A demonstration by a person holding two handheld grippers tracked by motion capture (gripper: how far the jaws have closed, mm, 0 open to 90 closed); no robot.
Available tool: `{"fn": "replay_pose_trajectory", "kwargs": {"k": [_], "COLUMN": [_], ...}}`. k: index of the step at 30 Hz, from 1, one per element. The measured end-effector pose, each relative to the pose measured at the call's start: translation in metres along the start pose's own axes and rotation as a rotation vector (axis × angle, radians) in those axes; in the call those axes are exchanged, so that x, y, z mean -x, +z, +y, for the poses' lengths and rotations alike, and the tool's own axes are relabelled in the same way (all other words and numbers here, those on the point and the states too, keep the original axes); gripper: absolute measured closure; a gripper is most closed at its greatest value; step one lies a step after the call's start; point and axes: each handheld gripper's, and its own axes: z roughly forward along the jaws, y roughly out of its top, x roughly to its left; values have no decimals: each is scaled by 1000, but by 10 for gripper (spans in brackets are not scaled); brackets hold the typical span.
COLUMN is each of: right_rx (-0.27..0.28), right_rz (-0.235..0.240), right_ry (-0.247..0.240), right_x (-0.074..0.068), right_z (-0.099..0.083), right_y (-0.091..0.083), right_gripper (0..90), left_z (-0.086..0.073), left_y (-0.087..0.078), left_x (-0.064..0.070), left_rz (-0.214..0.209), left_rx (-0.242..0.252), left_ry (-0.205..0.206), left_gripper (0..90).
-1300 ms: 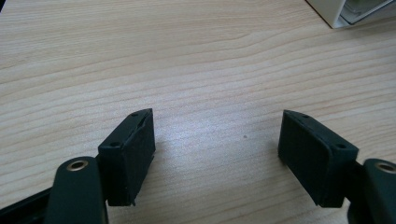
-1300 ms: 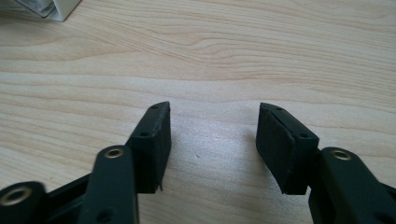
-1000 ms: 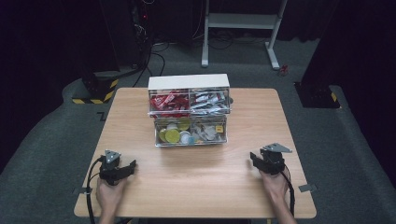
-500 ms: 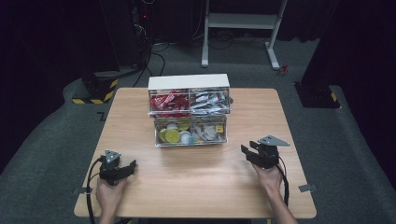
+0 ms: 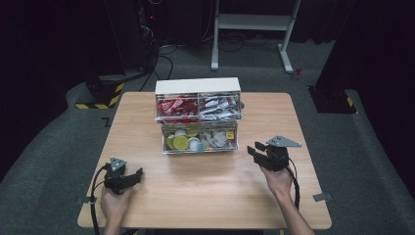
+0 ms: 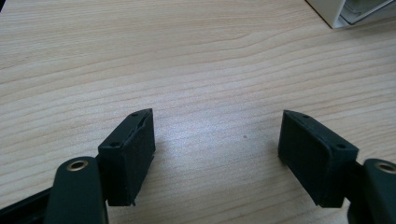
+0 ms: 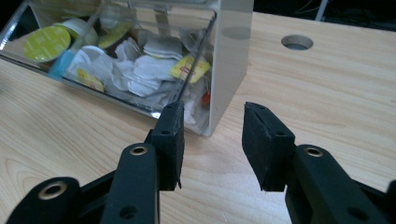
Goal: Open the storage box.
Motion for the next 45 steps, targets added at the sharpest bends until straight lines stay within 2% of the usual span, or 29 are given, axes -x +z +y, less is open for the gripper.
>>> {"fn": "replay_pose_trajectory", "kwargs": {"k": [12,18,21,36,45], "right_rx": [14,38,44,76,83], "right_rz": [21,31,46,80,88], "right_ry": [-27,-47,-54,-114,-116], "right_x": [-6,-11,-15,-28,-34], "right_z": [16,28,40,70,89], "right_y": [-2,-5,-6,-6,-1], "right_gripper": [630,697,723,708,712], "left_z": [0,0,0,0,0], "left_y": [0,0,0,0,0], "left_x": [0,0,0,0,0], "left_rz": [0,1,0,1,0], "left_rx": [0,1,0,1,0], "left_ry": [0,0,0,0,0], "left_gripper": [275,275,275,275,276]}}
